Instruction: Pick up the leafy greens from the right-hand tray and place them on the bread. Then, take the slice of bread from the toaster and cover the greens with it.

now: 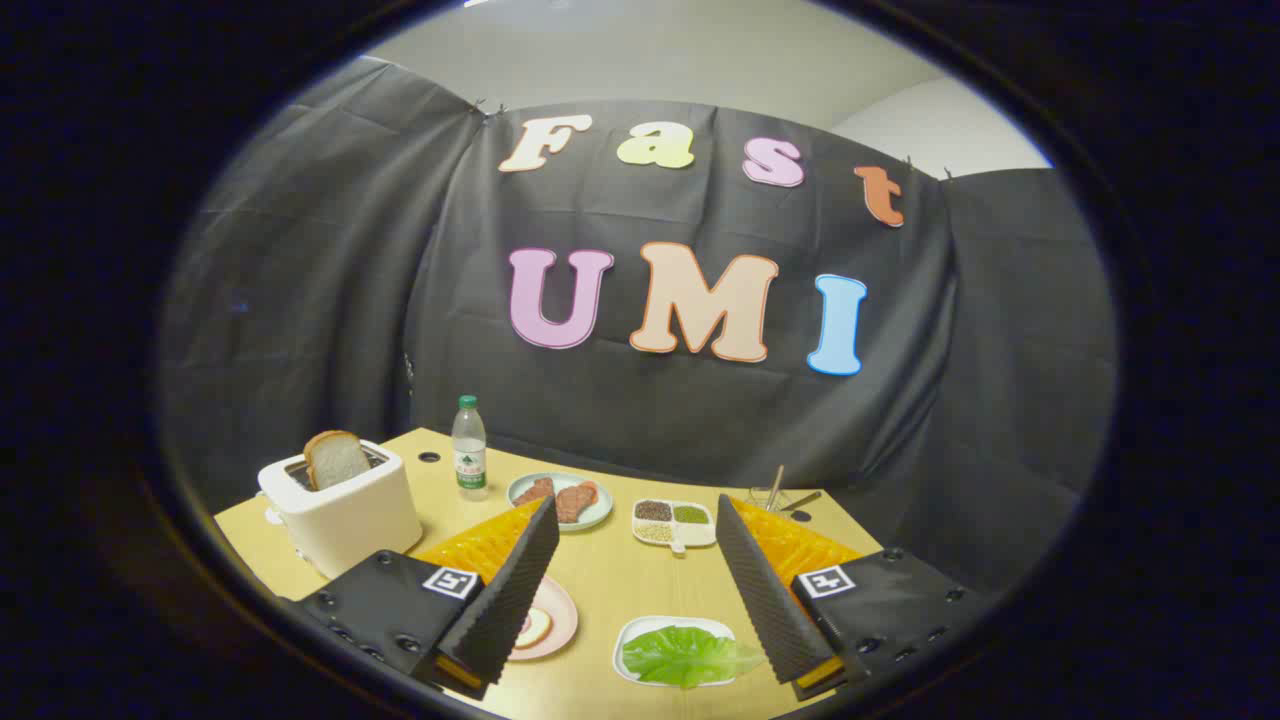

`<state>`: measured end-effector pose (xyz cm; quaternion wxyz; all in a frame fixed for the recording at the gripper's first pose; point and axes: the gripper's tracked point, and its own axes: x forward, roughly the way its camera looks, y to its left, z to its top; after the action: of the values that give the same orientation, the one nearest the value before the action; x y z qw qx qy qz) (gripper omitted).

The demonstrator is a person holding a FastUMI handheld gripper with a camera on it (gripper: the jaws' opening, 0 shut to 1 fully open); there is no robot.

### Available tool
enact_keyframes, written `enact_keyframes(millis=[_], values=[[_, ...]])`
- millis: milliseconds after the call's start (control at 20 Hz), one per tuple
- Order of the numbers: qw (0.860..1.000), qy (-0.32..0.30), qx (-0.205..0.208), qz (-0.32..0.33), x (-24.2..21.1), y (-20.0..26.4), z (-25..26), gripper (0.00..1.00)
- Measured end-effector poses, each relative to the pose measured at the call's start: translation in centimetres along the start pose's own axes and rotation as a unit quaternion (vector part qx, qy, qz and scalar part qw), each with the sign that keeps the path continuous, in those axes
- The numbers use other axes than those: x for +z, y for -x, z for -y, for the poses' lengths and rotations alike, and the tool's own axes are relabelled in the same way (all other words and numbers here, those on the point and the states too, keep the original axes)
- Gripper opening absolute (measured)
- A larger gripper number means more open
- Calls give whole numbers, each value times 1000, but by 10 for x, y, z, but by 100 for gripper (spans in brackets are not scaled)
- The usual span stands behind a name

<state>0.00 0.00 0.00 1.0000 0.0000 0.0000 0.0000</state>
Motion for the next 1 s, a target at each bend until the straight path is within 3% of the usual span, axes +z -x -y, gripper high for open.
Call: enact_keyframes(millis=[400,1000], values=[[1000,-5,25,1,-8,25,9,99],[995,-97,29,-16,-24,39,33,99]])
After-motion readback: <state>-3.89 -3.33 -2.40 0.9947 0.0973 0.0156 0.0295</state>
